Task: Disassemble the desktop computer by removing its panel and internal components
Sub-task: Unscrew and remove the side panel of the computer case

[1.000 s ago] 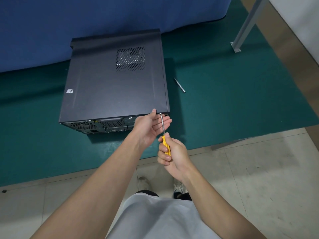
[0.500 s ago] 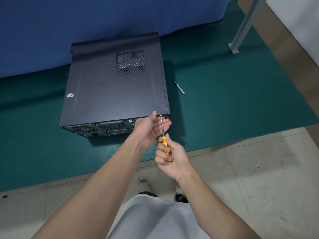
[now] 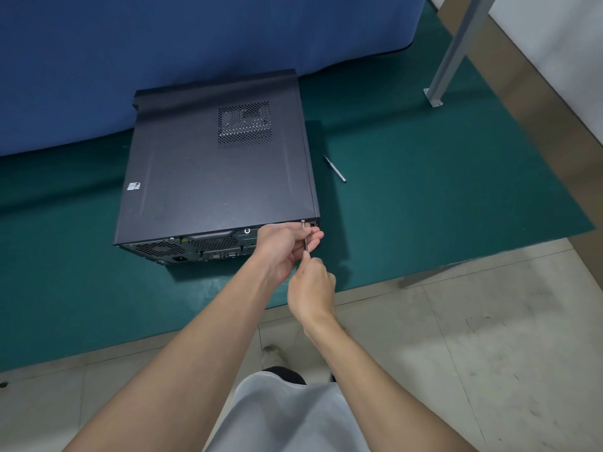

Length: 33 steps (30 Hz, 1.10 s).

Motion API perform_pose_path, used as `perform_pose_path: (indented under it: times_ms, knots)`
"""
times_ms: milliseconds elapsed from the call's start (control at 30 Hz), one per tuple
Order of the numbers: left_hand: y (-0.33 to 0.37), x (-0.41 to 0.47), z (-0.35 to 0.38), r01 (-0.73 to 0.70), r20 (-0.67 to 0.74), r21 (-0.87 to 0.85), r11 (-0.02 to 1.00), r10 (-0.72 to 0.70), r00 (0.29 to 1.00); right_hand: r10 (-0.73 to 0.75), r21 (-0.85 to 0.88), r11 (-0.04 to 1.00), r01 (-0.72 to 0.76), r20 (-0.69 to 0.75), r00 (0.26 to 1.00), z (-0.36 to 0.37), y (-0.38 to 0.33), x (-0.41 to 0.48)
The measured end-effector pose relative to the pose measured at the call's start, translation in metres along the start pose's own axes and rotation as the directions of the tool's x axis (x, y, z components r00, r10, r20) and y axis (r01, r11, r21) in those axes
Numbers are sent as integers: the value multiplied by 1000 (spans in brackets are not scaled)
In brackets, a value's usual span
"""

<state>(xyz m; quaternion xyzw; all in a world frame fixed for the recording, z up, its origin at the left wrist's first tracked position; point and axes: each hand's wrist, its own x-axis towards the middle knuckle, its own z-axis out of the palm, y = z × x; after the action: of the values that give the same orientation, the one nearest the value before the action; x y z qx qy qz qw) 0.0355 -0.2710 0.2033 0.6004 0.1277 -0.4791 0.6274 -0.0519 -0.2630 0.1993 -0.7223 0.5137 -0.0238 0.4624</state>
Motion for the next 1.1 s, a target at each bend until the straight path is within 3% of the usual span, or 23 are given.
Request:
perform_pose_path:
  times_ms: [67, 133, 200, 233, 300, 367, 400, 533, 600, 700, 800, 867, 1000, 1100]
  knots:
    - [0, 0, 1, -11, -14, 8, 1000, 11, 1000, 49, 62, 997, -49, 0, 999, 0, -1, 2]
    - [0, 1, 3, -28, -31, 20, 999, 29, 999, 163, 329, 924, -197, 127, 978, -6, -1, 5]
    - [0, 0, 3, -46, -33, 40, 998, 48, 998, 184, 630, 685, -366, 337, 924, -18, 7, 6]
    - [0, -1, 4, -52, -30, 48, 998, 53, 998, 150, 704, 566, -430, 424, 893, -26, 13, 6]
    - [-1, -2, 4, -60, -25, 46, 997, 61, 998, 37, 720, 446, -532, 579, 814, -41, 26, 6]
    - [-1, -3, 5, -62, -21, 26, 998, 62, 998, -64, 687, 480, -546, 648, 759, -48, 33, 4]
    - [-1, -3, 5, -64, -18, 16, 998, 64, 998, -73, 675, 541, -502, 633, 771, -48, 33, 3]
    - [-4, -4, 5, -87, -50, 61, 994, 90, 995, 25, 434, 879, -196, 370, 929, -34, 21, -2]
    - [-4, -5, 6, -103, -93, 112, 988, 114, 989, 40, 320, 939, -124, 257, 966, -28, 18, -4]
    - [-2, -2, 6, -111, -116, 136, 985, 127, 985, 37, 408, 897, -169, 311, 950, -32, 16, -2]
    - [-2, -2, 7, -110, -73, 92, 990, 117, 990, -46, 632, 639, -438, 600, 799, -51, 19, 3]
    - [-3, -1, 6, -111, -49, 63, 992, 114, 992, -103, 648, 534, -543, 687, 719, -60, 22, 5]
    - [-2, -3, 5, -115, -46, 122, 986, 121, 992, -6, 563, 740, -367, 552, 834, -57, 22, 5]
    - [-2, -2, 6, -124, -151, 225, 966, 161, 975, 31, 539, 772, -335, 496, 868, -51, 23, 5]
